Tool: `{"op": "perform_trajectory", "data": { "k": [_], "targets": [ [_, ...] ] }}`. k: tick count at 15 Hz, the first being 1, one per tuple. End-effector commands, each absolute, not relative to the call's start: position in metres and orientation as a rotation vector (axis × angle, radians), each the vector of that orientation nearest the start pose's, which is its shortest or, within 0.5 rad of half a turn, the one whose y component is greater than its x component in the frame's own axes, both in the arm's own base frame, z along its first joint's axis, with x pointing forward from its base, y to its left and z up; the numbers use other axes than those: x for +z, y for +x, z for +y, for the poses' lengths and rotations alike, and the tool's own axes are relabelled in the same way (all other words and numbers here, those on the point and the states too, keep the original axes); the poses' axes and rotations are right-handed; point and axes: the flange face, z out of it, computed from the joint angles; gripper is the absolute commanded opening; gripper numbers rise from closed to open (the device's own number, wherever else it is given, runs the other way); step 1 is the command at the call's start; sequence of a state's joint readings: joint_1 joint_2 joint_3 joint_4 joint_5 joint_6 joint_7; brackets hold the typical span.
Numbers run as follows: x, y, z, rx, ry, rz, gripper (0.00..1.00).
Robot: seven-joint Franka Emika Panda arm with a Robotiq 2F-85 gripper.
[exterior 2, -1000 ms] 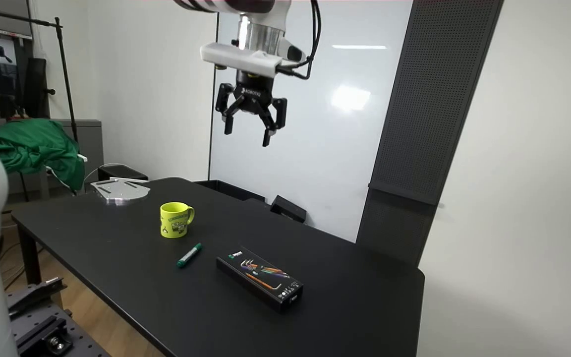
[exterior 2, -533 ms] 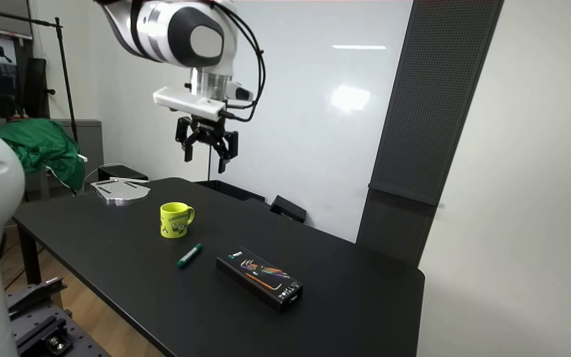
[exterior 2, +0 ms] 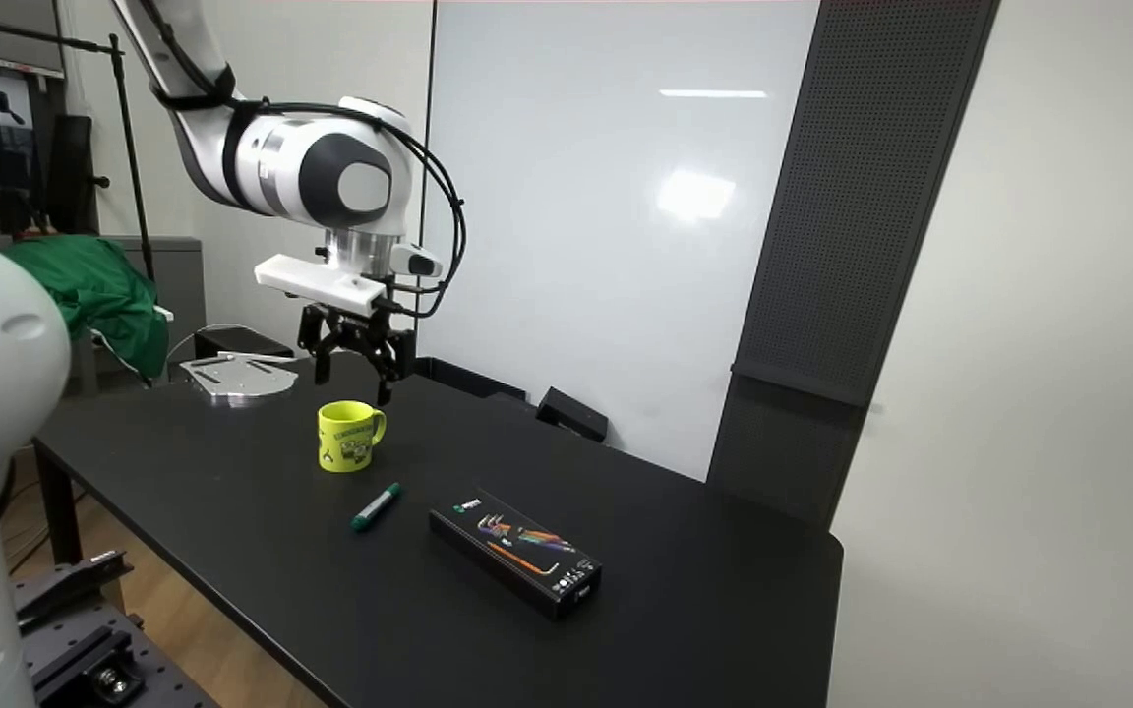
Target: Put the marker inside the mug.
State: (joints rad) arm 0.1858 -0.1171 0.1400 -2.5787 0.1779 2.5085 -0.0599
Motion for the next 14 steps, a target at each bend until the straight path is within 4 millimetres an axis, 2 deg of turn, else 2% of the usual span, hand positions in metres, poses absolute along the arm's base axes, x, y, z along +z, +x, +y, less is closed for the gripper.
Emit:
{"op": "perform_trajectory", "data": {
  "k": [1, 6, 11, 14],
  "targets": [
    [0.306, 0.421, 0.140, -0.049, -3.021, -0.369, 1.00],
    [0.308, 0.422, 0.139, -0.056, -3.021, -0.368, 1.00],
    [0.277, 0.470, 0.120, -0.092, -3.079, -0.356, 1.00],
    [0.257, 0.496, 0.116, -0.067, -3.083, -0.368, 1.00]
  ]
}}
